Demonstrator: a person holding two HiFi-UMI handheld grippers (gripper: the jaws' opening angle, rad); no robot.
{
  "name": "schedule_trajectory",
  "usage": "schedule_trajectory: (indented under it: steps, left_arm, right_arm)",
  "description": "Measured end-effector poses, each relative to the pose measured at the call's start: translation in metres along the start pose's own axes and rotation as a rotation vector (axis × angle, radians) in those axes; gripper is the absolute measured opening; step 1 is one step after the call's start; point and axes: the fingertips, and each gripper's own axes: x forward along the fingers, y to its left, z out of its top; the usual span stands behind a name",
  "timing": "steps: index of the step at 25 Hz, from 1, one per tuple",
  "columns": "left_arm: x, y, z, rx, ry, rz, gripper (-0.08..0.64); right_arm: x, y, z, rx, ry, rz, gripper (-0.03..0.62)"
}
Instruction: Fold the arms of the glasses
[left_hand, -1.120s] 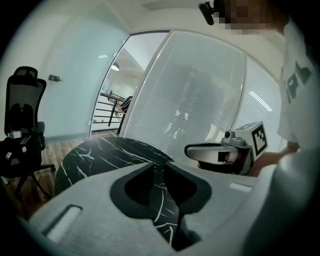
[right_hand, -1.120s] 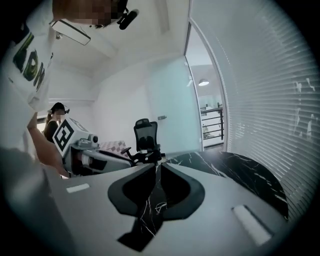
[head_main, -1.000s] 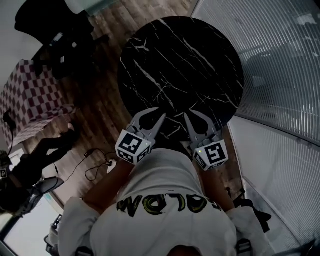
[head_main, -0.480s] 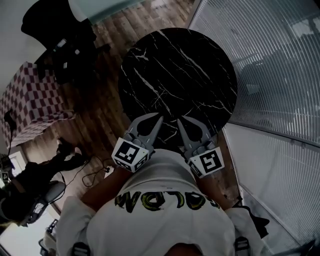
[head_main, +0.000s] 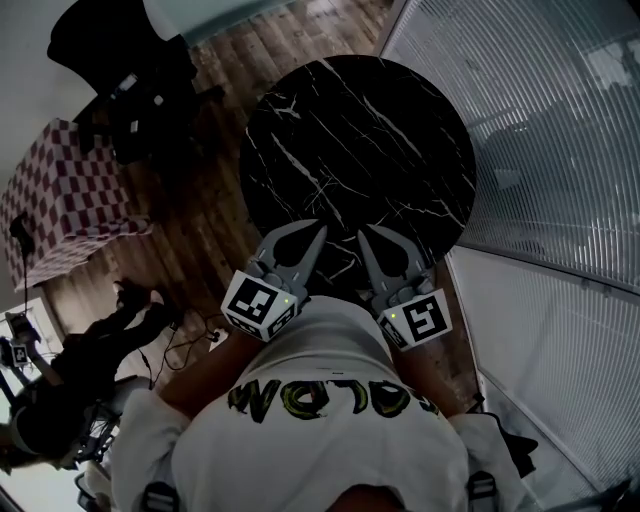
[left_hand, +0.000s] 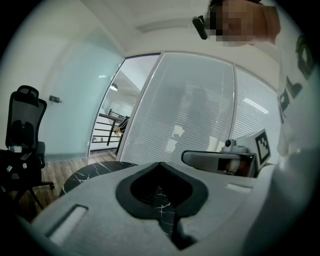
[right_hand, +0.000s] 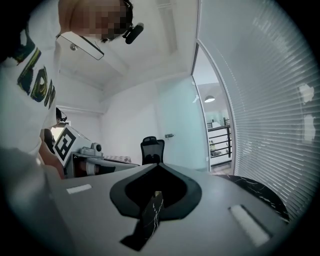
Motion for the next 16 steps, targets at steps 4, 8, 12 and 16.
schedule_trajectory:
  steps: [4,8,12,16]
  left_arm:
    - [-0.001,-0.001,-0.003,0.002,0.010,0.002,0.000]
    - [-0.003,0.000,-0.004,-0.001,0.010,0.007,0.000]
    - [-0.005,-0.001,-0.007,-0.005,0.014,0.007,0.000]
    - [-0.003,-0.002,-0.011,-0.011,0.021,0.005,0.000]
  right_arm:
    - [0.000,0.002,-0.004,0.009,0.005,0.006,0.002]
    - [-0.002,0.003,-0.009,0.015,0.015,0.005,0.002]
    - [-0.003,0.006,-0.010,0.009,0.013,0.014,0.002]
    - [-0.004,0.005,-0.013,0.008,0.024,0.019,0.002]
